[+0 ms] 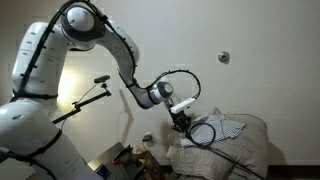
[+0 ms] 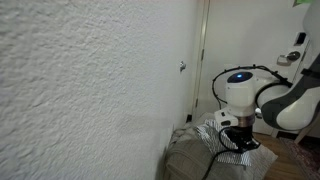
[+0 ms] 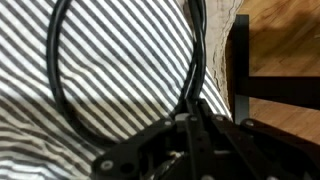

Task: Pull on the cord on the folded blanket

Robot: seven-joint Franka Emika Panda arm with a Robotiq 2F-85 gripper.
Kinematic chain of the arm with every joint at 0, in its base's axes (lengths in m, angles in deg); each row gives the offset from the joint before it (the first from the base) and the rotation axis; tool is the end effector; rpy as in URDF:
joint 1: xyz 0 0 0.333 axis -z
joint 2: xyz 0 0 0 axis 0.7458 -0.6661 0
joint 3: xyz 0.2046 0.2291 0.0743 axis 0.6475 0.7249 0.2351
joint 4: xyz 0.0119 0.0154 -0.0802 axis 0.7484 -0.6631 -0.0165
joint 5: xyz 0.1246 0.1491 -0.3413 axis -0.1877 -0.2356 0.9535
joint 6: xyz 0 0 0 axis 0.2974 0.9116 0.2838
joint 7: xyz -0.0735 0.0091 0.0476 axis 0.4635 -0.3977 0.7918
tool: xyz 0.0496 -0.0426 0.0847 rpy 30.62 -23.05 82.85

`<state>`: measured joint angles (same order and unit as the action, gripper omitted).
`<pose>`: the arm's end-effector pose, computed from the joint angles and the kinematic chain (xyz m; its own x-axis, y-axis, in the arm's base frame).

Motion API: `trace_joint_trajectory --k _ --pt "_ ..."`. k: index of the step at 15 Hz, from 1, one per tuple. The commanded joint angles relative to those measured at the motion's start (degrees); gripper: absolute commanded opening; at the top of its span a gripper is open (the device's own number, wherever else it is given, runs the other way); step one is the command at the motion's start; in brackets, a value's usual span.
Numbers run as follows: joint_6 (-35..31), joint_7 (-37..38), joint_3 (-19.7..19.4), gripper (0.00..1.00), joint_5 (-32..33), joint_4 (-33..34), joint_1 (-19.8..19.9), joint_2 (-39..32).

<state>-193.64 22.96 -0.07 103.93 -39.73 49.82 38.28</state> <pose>0.5067 0.0130 0.0616 0.0134 0.9654 -0.2605 0.9945 -0.0399 -0.0966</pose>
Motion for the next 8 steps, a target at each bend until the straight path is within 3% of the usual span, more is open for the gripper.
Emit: trace_joint_trajectory --k 1,8 --pt "2.0 0.1 -1.0 0.08 1.1 1.6 -1.3 -0.5" --pt "7.7 9.8 -5.0 0.07 6.4 4.6 -6.8 -2.0"
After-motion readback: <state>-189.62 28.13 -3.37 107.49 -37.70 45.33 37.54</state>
